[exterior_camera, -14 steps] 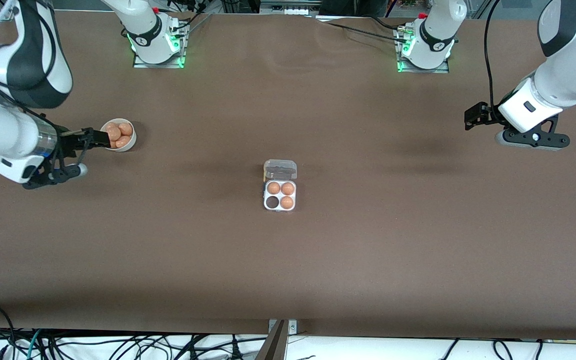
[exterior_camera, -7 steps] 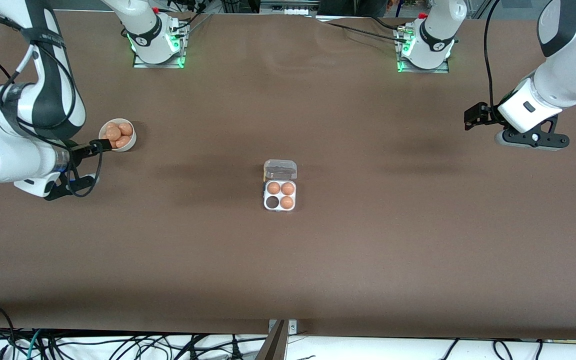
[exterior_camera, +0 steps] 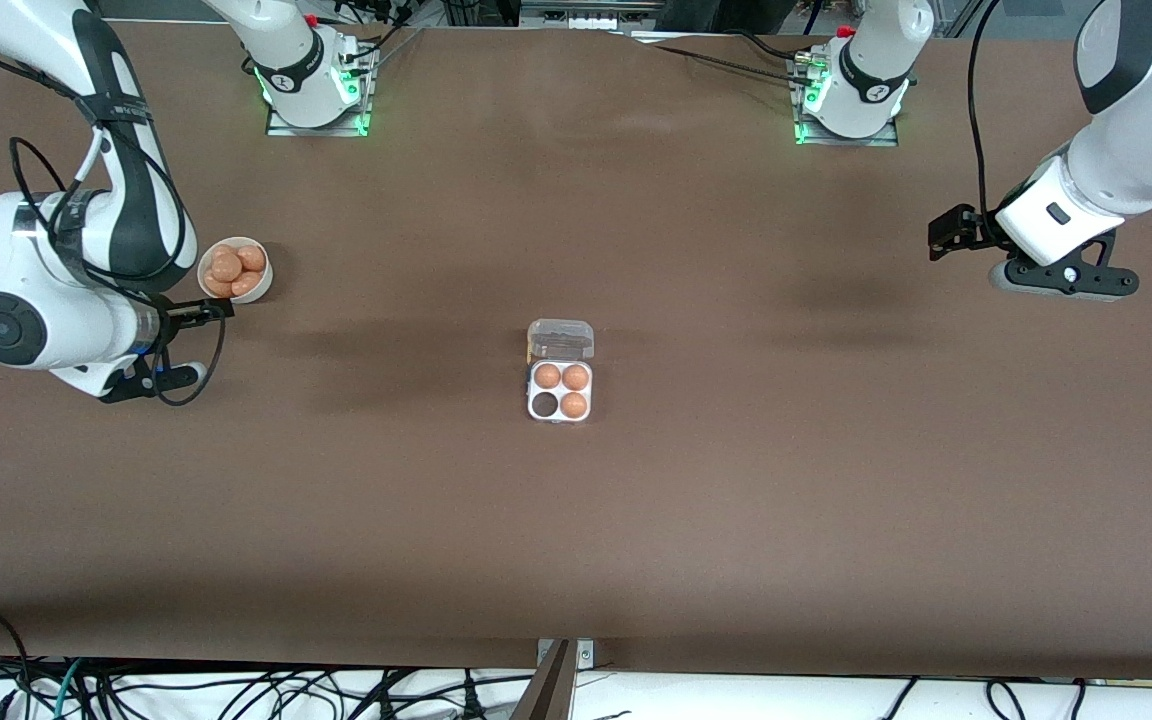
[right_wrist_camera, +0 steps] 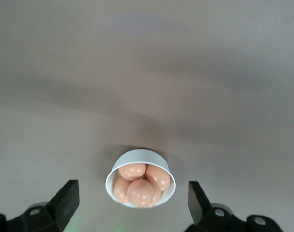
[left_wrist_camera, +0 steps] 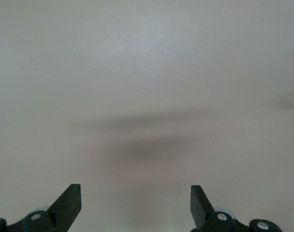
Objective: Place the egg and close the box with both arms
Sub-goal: 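Move the right gripper over the white egg bowl, then lower the right gripper into the bowl and grasp one brown egg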
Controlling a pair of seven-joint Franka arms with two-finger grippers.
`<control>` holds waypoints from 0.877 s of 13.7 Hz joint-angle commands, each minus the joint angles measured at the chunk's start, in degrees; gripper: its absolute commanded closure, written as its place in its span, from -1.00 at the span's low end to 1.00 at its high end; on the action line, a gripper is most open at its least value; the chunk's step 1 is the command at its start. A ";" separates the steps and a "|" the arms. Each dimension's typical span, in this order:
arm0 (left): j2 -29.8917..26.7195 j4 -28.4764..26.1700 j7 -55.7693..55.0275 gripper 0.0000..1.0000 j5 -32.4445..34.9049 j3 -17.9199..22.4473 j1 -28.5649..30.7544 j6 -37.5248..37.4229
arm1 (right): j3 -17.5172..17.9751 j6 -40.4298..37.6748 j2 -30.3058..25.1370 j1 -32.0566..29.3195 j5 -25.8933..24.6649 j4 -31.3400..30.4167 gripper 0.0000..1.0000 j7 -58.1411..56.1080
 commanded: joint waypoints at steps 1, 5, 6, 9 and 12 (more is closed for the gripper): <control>0.59 1.34 -0.27 -1.00 0.25 -0.23 0.05 -0.26 | 0.47 6.43 -5.94 -0.87 -0.90 -9.97 -1.00 1.26; 0.68 1.34 -0.35 -1.00 0.25 -0.32 0.05 -0.26 | 0.47 9.52 -8.32 -1.66 -1.08 -16.57 -1.00 2.14; 0.68 1.34 -0.35 -1.00 0.25 -0.32 0.05 -0.26 | 0.47 10.66 -8.67 -1.84 -1.25 -18.07 -1.00 1.88; 0.68 1.34 -0.35 -1.00 0.25 -0.32 0.05 -0.26 | 0.47 12.52 -8.50 -2.28 -1.43 -20.54 -1.00 1.44; 0.68 1.34 -0.27 -1.00 0.25 -0.32 0.05 -0.26 | 0.47 12.52 -7.98 -2.37 -2.21 -20.98 -1.00 1.44</control>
